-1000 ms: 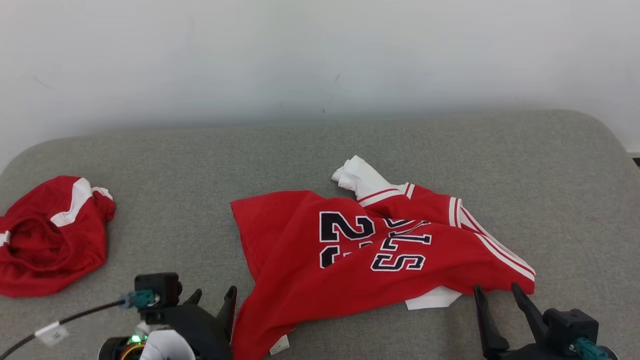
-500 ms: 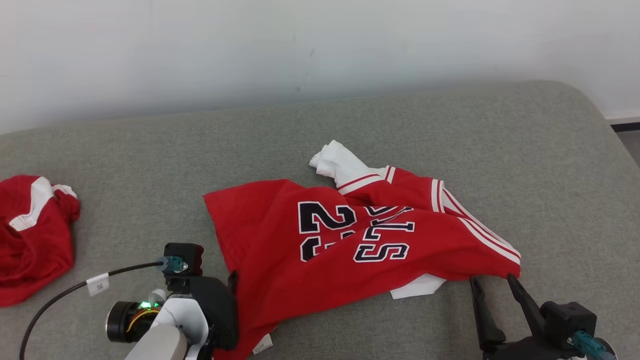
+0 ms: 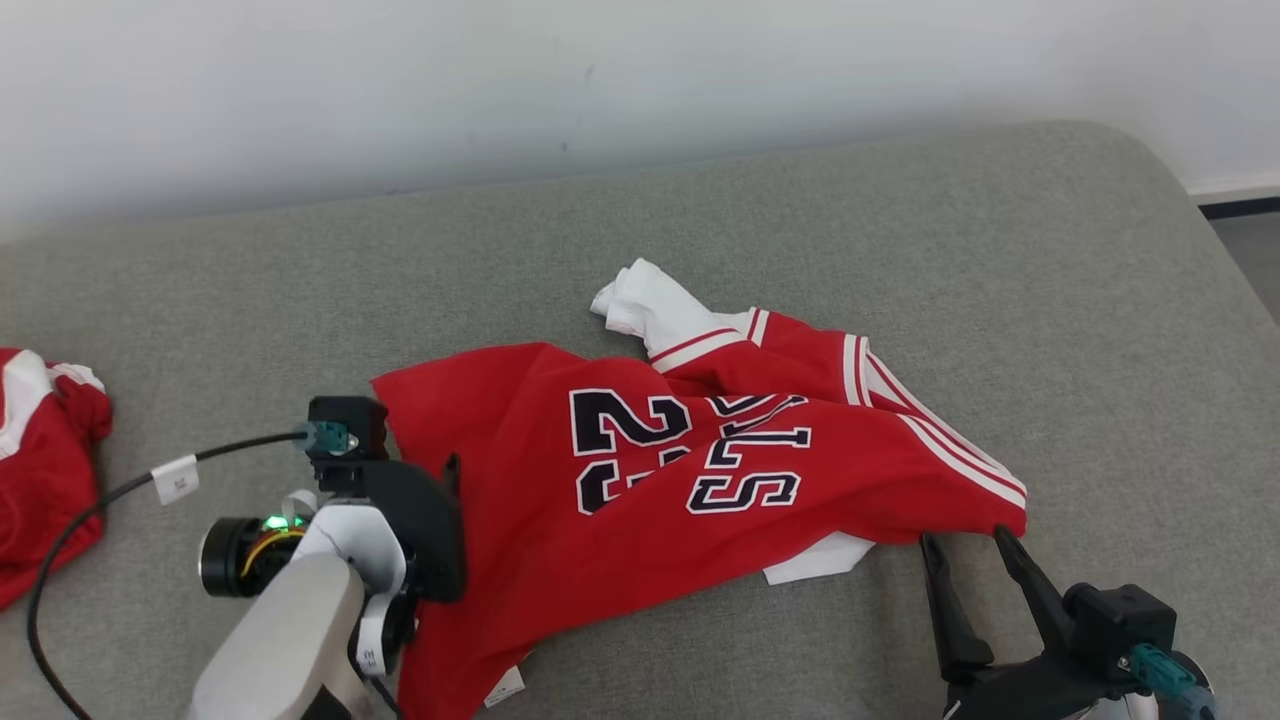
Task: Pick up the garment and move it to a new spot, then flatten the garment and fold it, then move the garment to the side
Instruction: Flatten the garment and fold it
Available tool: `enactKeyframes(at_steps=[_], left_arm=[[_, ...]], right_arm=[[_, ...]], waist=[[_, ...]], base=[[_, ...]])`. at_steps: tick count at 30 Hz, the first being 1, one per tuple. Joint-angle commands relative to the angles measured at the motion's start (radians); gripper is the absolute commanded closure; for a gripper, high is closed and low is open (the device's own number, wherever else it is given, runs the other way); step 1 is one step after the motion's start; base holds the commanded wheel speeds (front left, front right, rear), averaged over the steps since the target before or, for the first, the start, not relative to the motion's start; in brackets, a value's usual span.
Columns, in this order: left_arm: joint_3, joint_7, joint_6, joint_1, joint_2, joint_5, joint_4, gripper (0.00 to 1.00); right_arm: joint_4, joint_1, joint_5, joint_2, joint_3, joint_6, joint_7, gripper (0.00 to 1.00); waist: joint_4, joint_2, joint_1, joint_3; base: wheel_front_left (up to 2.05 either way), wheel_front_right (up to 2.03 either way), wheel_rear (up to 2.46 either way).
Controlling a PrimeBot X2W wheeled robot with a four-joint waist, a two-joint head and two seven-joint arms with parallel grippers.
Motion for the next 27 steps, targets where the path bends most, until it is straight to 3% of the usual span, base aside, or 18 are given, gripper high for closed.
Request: enactKeyframes(at_steps=[1,19,20,22,25,27], left_arm=[[0.003,-0.007,-0.008,-0.018,0.002,-0.003,0.010,0.00],[0.026,-0.056,-0.056,-0.119,-0.009,-0.044,0.129,0.00],[0.026,-0.057,-0.059,-0.121,-0.008,-0.048,0.131,0.26],[0.029,-0.054,-0.062,-0.122,-0.011,-0.057,0.136,0.55],[0.033,-0.051,-0.063,-0.123,-0.012,-0.066,0.144,0.71],[0.035,-0.060,-0.067,-0.126,-0.011,-0.071,0.148,1.00]], right_arm=[[0.001,-0.005,0.002,0.000,0.003,0.001,-0.005,0.00],[0.025,-0.034,0.004,0.000,0.005,0.001,-0.022,0.00],[0.025,-0.036,0.004,0.000,0.009,0.001,-0.022,0.00],[0.025,-0.036,0.004,0.000,0.015,0.001,-0.019,0.00],[0.020,-0.035,0.001,0.000,0.022,0.001,-0.017,0.00],[0.014,-0.032,-0.006,0.000,0.016,0.001,-0.015,0.00]], waist=[[-0.012,-0.0001,-0.0001,0.014],[-0.022,-0.0001,-0.0001,0.046],[-0.021,-0.0001,-0.0001,0.045],[-0.023,-0.0001,-0.0001,0.045],[-0.029,-0.0001,-0.0001,0.050],[-0.032,-0.0001,-0.0001,0.056]], base=[[0.00,0.00,0.00],[0.00,0.00,0.00],[0.00,0.00,0.00],[0.00,0.00,0.00],[0.00,0.00,0.00],[0.00,0.00,0.00]])
